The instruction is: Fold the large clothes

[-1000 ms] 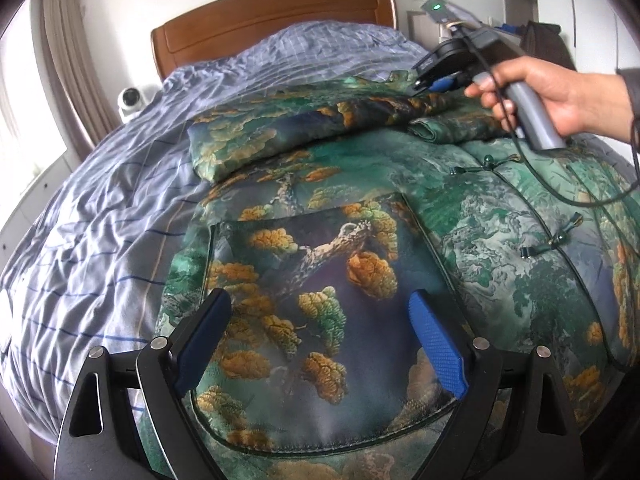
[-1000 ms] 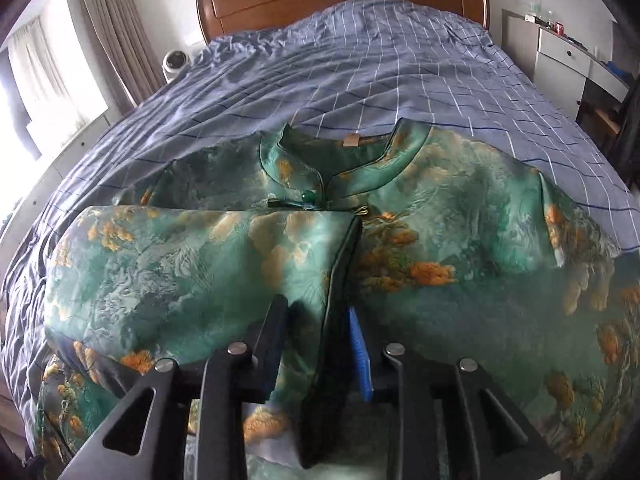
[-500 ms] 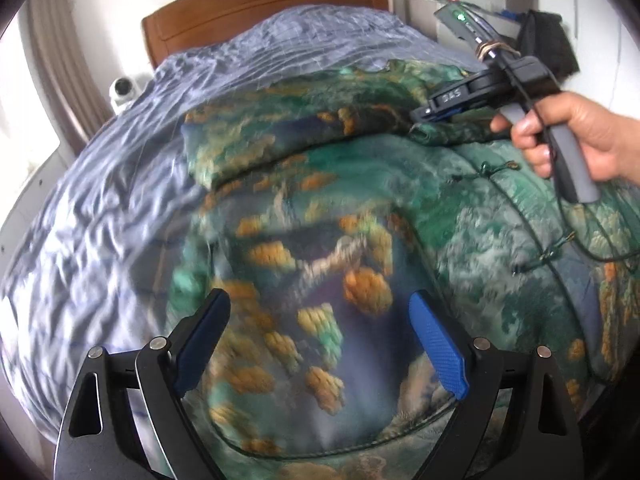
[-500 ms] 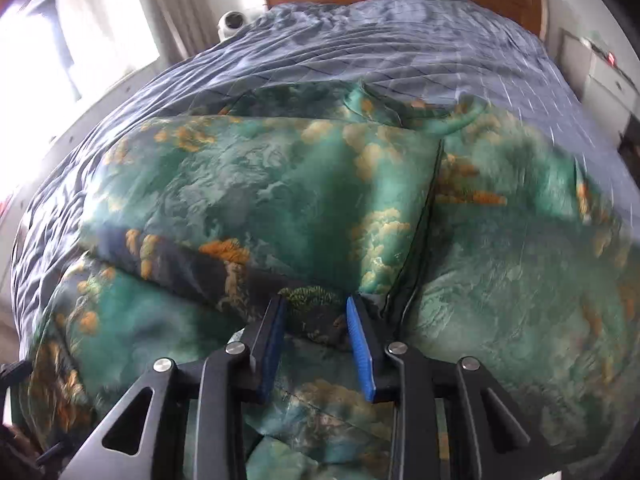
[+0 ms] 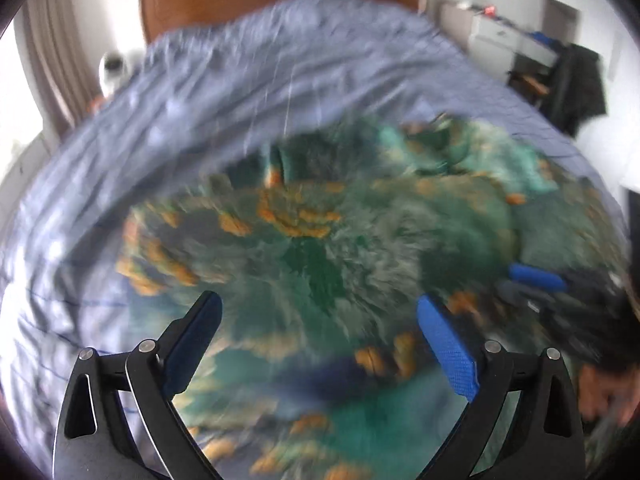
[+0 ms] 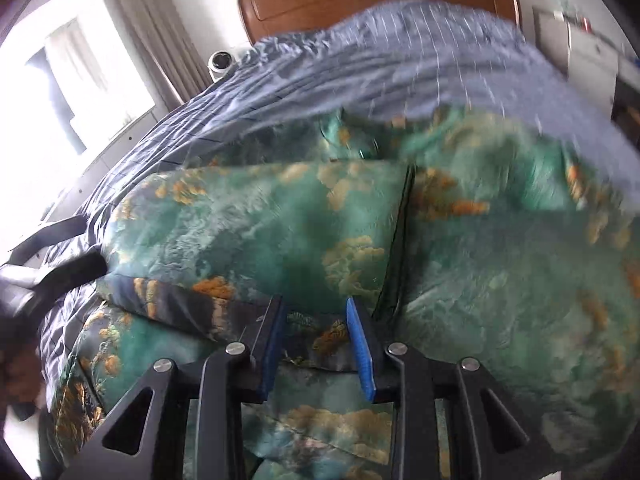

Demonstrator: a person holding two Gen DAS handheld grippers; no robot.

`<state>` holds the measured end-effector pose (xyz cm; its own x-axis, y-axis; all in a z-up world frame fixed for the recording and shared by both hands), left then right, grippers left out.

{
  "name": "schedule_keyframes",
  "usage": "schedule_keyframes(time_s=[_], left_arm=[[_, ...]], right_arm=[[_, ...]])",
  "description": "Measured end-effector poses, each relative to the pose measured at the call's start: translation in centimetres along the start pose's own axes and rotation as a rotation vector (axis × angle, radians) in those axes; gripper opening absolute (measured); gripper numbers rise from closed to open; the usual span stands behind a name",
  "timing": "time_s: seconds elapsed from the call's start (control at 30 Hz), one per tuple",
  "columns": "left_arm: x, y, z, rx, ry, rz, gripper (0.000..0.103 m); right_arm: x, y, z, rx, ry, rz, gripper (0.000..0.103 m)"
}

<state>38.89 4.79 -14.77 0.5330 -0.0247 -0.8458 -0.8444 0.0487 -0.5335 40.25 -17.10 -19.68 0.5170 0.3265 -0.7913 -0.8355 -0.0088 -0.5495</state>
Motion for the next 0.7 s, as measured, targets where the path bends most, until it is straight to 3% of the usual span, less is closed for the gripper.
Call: schedule_keyframes(time_s=[0.07, 0.1, 0.2, 0.33, 0.53, 0.7], left_arm=[[3.6, 1.0, 0.2, -0.04, 0.016, 0.104, 0.099], [4.6, 1.6, 0.3, -0.044, 0.017, 0.116, 0.099], [4.4, 1.7, 0.4, -0.053, 0.032, 0.1, 0.1], [4.6, -0.9, 1.6, -0.127, 0.095, 0.115, 0.1], [8.9, -5.5, 3.6, -0.182, 0.055, 0.127, 0.102], [9.4, -4.8, 3.1, -0.14, 0.035, 0.125, 0.102]], right_arm=[[0.3, 0.2, -0.4, 0.023, -0.02, 0.001, 0.032], [0.4, 0.3, -0.6, 0.033, -0.027, 0.001, 0.032], [0.5, 0.8, -0.7, 0.032, -0.038, 0.003, 0.031], [0.9, 1.0, -0.4, 0.005, -0.008, -0.01, 0.031], [0.7, 1.3, -0.1, -0.026, 0.028, -0.027, 0.031], [0.7, 1.3, -0.3, -0.02, 0.022, -0.027, 0.031]])
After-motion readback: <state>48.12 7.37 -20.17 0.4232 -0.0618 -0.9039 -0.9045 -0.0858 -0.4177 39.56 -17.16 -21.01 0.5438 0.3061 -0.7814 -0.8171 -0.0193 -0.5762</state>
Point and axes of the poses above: each gripper's, at about its wrist camera, not at the fingertips, and x roughly the way its jaws point, z to its left, y to its underside, the point moved 4 cm from there along x, roughly the way its jaws point, and after that the axes turned 2 degrees about z, right-handed, at the moved point
